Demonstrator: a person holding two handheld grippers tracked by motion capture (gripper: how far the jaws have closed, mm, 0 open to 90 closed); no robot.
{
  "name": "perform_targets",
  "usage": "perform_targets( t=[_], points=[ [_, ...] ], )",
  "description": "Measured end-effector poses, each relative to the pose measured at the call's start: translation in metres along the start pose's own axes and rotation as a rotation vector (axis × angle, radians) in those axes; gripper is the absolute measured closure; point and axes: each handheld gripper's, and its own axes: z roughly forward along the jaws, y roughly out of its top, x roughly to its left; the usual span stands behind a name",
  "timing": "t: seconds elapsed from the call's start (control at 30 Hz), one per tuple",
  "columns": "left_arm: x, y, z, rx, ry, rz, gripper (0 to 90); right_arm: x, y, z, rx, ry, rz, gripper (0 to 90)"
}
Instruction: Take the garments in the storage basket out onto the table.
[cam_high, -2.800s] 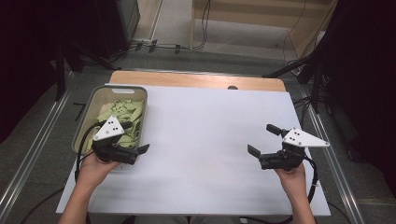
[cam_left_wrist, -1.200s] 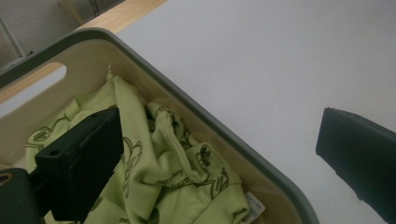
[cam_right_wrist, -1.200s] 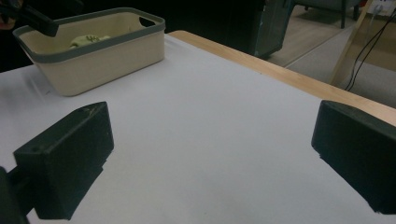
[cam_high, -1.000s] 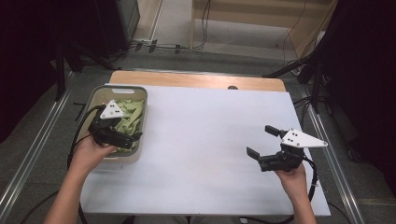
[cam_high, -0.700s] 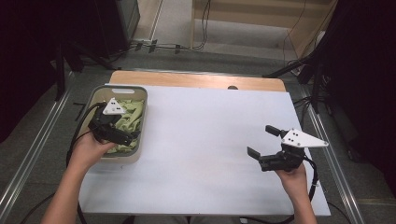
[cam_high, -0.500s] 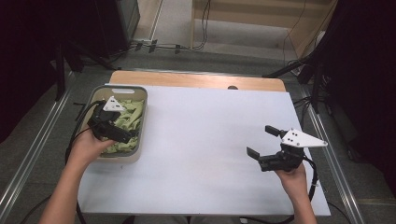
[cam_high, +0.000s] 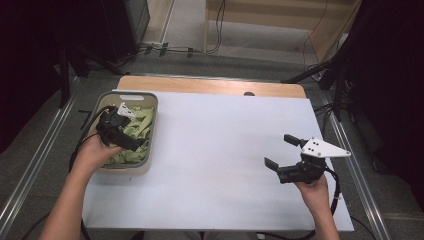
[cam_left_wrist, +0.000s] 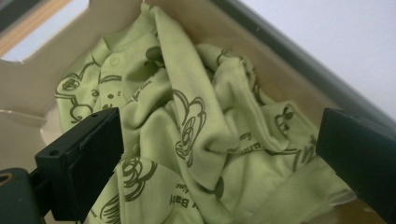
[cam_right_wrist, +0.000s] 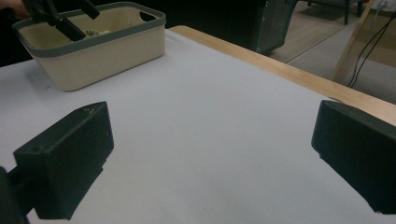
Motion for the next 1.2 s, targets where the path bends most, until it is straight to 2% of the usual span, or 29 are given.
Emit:
perform_targets(
  t=[0.1,0.3,0.5,0.57,0.8,1.0,1.2],
  points=[
    [0.003,0.000,0.007,0.034,0.004,0.003,1.8,0.000,0.000,0.000,0.002,0.001,0.001,0.0],
    [0.007,-0.001,0.013,0.066,0.000,-0.005,1.9,0.000,0.000,0.000,0.002,0.001,0.003,0.0],
    [0.012,-0.003,0.021,0.114,0.014,-0.004,2.3,0.000,0.000,0.001,0.005,0.001,0.001,0.0],
    [0.012,-0.003,0.023,0.123,0.019,-0.001,5.8,0.000,0.000,0.001,0.005,0.000,0.001,0.0],
    [0.012,-0.002,0.029,0.150,0.024,0.015,6.7,0.000,0.000,0.001,0.009,-0.001,0.001,0.0],
    [0.015,-0.003,0.033,0.165,0.006,0.015,11.3,0.000,0.000,0.001,0.010,-0.002,-0.001,0.0],
    [0.016,-0.004,0.038,0.193,0.006,0.036,12.0,0.000,0.000,0.001,0.011,-0.001,-0.001,0.0]
  ],
)
